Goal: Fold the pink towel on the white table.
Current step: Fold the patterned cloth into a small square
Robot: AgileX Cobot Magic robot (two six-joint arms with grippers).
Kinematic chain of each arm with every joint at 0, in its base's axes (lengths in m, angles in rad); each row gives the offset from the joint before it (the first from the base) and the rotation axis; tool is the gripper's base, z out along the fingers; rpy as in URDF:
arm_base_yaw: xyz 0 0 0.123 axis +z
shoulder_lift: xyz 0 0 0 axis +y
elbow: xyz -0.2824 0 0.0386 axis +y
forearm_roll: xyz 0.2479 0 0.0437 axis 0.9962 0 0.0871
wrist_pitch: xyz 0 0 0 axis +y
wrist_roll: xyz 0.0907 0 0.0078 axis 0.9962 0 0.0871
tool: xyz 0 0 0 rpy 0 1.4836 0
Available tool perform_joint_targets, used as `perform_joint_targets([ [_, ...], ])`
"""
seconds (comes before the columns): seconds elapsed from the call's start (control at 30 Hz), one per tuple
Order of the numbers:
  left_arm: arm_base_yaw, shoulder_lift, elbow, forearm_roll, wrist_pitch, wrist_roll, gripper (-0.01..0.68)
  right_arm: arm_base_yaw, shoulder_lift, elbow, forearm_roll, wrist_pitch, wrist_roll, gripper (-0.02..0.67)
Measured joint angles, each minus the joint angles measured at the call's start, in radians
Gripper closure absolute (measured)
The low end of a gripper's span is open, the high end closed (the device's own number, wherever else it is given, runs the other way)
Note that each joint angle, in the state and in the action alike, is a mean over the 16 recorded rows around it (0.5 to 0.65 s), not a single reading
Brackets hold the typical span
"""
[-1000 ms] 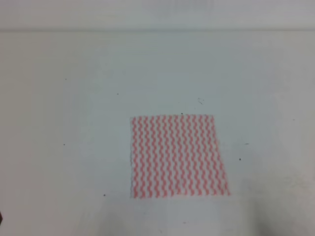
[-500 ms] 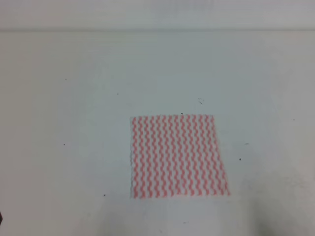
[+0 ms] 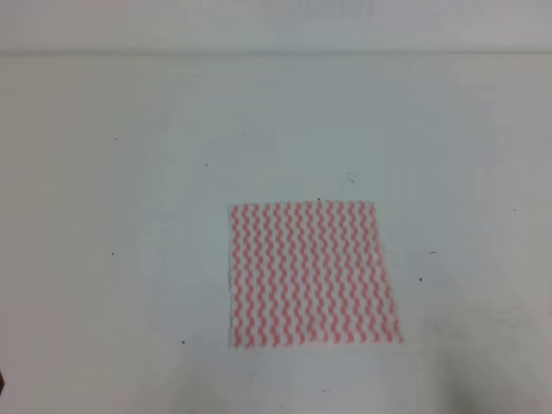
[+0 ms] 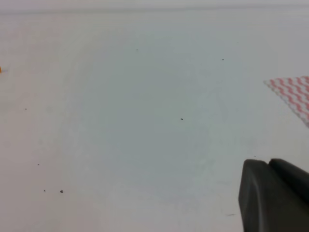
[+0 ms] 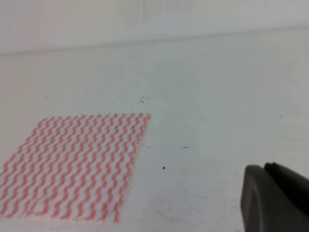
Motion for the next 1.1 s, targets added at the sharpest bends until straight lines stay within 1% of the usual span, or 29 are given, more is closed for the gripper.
perform_joint_targets([
  [1.1, 0.0, 0.002, 0.0, -0.002, -0.003, 0.0, 0.677, 0.0, 0.0, -0.005, -0.001, 0.001, 0.0, 0.667],
])
